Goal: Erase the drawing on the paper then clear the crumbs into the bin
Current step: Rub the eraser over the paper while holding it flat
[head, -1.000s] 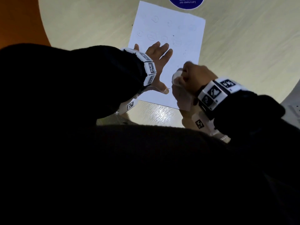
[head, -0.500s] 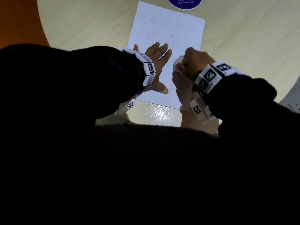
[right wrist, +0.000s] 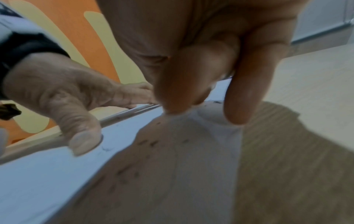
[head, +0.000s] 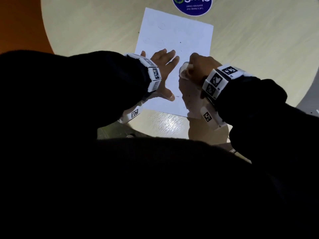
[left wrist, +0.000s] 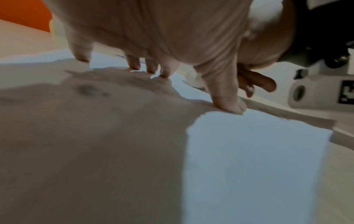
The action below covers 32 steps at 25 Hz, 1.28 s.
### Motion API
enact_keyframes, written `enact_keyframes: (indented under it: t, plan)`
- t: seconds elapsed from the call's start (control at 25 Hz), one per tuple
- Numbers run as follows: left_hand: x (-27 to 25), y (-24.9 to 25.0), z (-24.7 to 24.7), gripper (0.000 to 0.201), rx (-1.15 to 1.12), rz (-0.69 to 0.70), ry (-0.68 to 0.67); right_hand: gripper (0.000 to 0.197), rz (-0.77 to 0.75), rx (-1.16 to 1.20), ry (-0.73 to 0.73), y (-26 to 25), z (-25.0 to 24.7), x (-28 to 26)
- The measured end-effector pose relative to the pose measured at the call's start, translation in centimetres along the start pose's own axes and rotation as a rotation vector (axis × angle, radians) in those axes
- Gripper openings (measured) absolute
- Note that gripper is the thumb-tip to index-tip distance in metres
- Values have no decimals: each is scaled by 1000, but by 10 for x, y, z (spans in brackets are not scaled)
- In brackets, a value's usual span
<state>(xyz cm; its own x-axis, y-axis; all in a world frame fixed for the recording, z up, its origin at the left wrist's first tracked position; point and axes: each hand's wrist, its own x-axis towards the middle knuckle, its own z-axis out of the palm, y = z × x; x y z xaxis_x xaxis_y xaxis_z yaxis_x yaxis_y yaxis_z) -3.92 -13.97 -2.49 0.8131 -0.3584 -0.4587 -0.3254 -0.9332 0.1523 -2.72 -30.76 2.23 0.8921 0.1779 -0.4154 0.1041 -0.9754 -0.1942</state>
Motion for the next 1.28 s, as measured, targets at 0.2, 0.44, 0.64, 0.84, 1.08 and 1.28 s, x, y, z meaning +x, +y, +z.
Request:
enact_keyframes:
  t: [0.2,0.44,0.64,0.84,1.08,1.28]
  plan:
    - [-7,-38,-3,129,-62,-72,41,30,-14,-22,22,1,4,0]
    - [-12,-38,3,119,-43,-30,89,22,-76,21,-20,-21,27,-29]
    - [-5,-34,7,122,-20,-41,98,27,-41,-13,32,-39,15,-6]
    - [-2,-41,12,129,-32,2,123,20,-61,-16,42,-44,31,-27]
    - [1,-42,14,142,-57,23,118,20,-30,-45,195,-48,19,-4]
    - [-1,-38,9,143,-26,9,100,23,-79,-131,169,-50,27,-18]
